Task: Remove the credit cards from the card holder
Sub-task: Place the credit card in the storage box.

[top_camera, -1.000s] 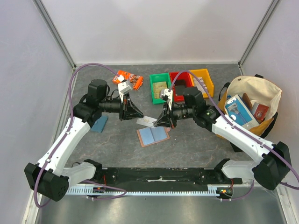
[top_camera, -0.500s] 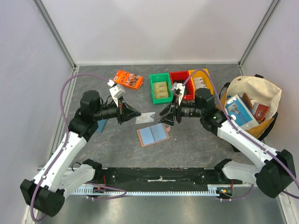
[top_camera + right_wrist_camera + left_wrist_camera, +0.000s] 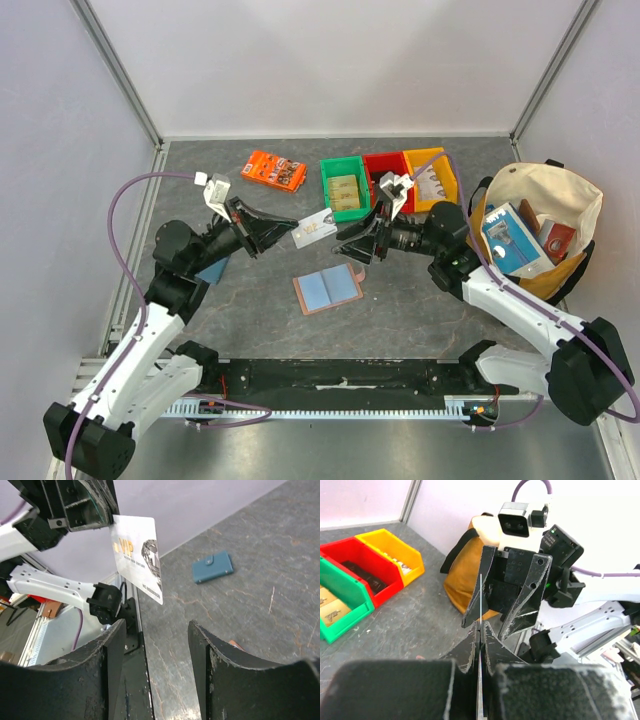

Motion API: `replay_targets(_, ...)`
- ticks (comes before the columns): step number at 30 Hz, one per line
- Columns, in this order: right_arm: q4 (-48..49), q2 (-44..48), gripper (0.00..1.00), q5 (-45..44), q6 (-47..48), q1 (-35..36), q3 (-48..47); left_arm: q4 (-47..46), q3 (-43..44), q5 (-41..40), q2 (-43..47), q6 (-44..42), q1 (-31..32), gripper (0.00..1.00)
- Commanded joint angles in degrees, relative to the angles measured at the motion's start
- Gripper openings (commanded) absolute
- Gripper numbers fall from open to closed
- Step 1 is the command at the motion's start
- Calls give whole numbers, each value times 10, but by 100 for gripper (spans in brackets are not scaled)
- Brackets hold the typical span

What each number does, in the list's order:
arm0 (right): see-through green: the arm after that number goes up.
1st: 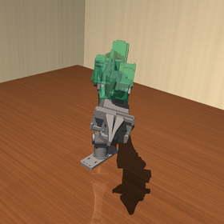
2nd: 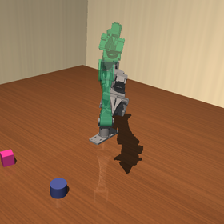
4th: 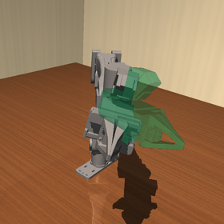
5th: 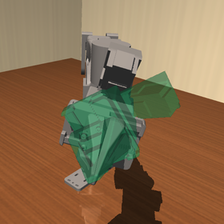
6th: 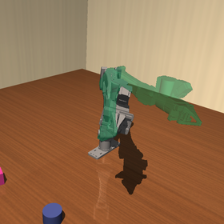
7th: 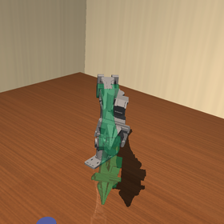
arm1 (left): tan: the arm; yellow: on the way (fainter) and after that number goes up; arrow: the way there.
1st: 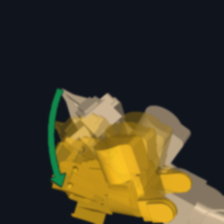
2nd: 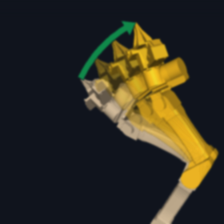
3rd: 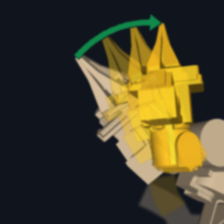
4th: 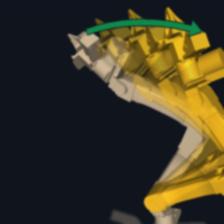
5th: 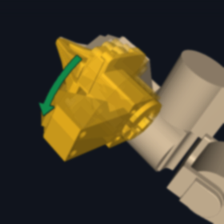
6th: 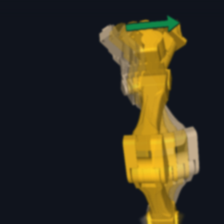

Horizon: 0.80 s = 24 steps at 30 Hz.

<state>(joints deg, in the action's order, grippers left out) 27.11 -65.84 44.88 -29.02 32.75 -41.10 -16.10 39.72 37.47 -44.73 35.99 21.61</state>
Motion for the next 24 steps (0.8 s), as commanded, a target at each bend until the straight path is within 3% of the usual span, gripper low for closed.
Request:
replay_targets(1,106,-8,59,-4,-46,-1,-3,-77,-9,4,-4,72,0,2)
replay_targets(12,132,-17,53,-9,-60,-1,-22,-99,-21,19,-9,95,0,2)
replay_targets(18,137,-21,41,-9,-64,-4,-28,-100,-26,21,-7,101,0,2)
replay_targets(24,141,-17,40,-3,-69,-11,-34,-100,-33,25,-10,102,-1,2)
